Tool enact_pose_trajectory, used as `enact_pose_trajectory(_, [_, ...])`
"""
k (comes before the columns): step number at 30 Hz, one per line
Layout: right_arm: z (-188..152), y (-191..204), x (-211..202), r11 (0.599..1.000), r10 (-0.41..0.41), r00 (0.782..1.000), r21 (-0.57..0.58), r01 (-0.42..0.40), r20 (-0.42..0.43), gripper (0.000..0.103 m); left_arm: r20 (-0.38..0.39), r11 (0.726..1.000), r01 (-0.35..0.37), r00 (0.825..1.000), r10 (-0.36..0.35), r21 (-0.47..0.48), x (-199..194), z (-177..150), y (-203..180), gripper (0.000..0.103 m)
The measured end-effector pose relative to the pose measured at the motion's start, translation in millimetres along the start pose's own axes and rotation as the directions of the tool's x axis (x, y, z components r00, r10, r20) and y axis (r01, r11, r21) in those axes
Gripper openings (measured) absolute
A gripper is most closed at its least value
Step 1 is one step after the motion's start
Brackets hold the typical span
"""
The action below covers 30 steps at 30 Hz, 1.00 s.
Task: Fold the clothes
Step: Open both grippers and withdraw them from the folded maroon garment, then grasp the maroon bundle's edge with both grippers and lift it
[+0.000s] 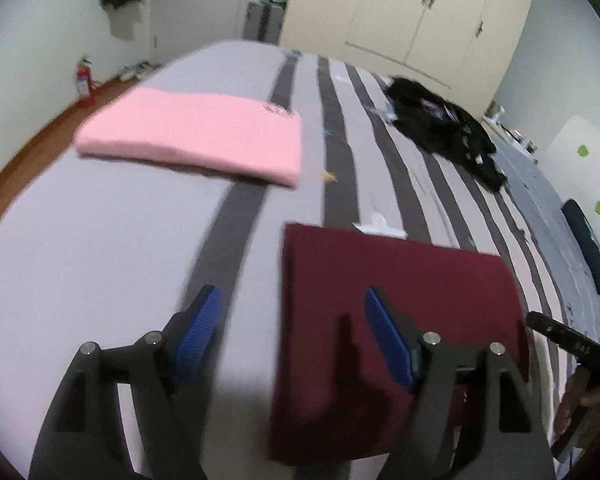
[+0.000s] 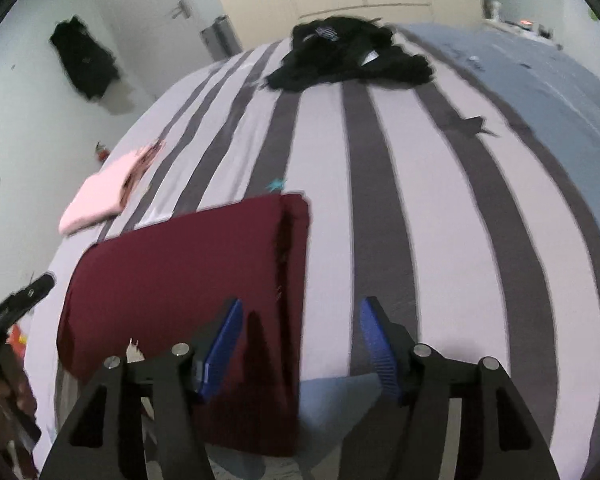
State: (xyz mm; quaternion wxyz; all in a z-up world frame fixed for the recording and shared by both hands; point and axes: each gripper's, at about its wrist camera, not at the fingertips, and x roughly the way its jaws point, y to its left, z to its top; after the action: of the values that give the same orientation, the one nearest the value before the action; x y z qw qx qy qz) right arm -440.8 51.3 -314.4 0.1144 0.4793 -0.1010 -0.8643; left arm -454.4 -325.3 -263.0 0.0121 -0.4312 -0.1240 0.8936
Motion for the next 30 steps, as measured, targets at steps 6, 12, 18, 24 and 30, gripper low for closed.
enact_pose_trajectory(6, [-2.7, -3.7, 23.6, 0.996, 0.087, 0.994, 0.017, -0.086, -0.061, 0.057, -0.11, 0.995, 0.094, 0.989, -0.098, -0.042, 35.9, -7.1, 5.1, 0.072])
enact_pose_trajectory(12, [-9.1, -7.2, 26.7, 0.988, 0.157, 0.984, 0.025, -0.155, -0.083, 0.058, -0.135, 0.985, 0.144, 0.978, -0.156, -0.094, 40.2, -12.6, 10.4, 0.072])
enact_pose_trajectory(18, [-4.0, -3.0, 39.2, 0.971, 0.238, 0.966, 0.054, -0.234, -0.099, 0.058, -0.167, 0.984, 0.166, 0.97, -0.176, -0.069, 46.6, -8.4, -5.6, 0.058])
enact_pose_trajectory(24, [-1.5, 0.5, 52.8, 0.955, 0.295, 0.949, 0.063, -0.289, -0.109, 0.057, -0.206, 0.982, 0.172, 0.961, -0.184, -0.075, 56.0, -6.0, -12.3, 0.057])
enact_pose_trajectory(30, [7.6, -8.7, 57.6, 0.946, 0.318, 0.938, 0.119, -0.303, -0.139, 0.021, -0.204, 0.988, 0.151, 0.967, -0.152, -0.02, 55.2, -5.6, -25.2, 0.035])
